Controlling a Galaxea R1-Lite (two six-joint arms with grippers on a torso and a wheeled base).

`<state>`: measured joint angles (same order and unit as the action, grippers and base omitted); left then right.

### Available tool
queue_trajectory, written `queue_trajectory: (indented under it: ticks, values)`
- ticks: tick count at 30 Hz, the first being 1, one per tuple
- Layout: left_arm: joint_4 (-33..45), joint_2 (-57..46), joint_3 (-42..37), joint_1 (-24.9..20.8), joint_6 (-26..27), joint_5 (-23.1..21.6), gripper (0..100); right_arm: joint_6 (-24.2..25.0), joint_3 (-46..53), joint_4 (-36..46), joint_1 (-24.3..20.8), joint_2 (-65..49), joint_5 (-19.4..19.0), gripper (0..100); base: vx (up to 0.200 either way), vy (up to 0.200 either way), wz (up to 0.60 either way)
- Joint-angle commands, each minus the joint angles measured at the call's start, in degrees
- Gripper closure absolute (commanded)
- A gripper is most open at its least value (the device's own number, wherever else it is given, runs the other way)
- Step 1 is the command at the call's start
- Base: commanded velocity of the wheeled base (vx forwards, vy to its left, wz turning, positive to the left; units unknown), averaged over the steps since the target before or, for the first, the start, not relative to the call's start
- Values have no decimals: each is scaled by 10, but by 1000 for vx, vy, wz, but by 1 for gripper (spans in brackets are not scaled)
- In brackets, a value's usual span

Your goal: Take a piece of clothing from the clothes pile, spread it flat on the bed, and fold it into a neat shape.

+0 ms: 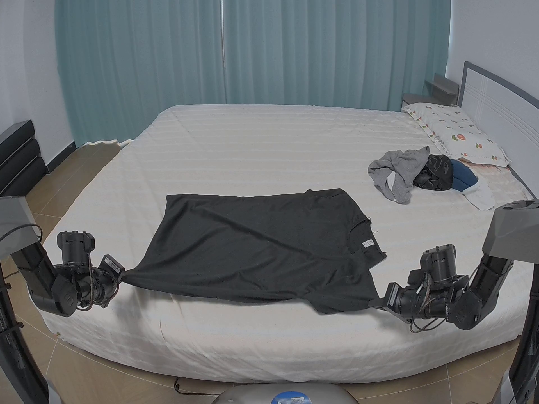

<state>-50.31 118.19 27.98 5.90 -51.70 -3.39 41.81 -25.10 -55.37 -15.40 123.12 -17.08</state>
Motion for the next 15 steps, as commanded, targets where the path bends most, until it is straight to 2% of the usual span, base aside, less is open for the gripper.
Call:
queue_trajectory:
  ticks: [1,3,6,14,15]
  values:
    - [1,-15,-37,3,52,-5,100,-18,83,-6,0,-62,-3,100,0,0,0]
    - [5,-14,-42,2,62,-4,100,-20,100,-5,-1,-71,-2,100,0,0,0]
    - [41,-16,-52,2,112,0,100,-38,141,-2,-10,-88,1,100,0,0,0]
    - [108,-43,-55,3,151,0,100,-42,178,0,-32,-91,3,100,0,0,0]
    - [140,-52,-55,3,170,0,100,-42,183,2,-33,-97,4,100,0,0,0]
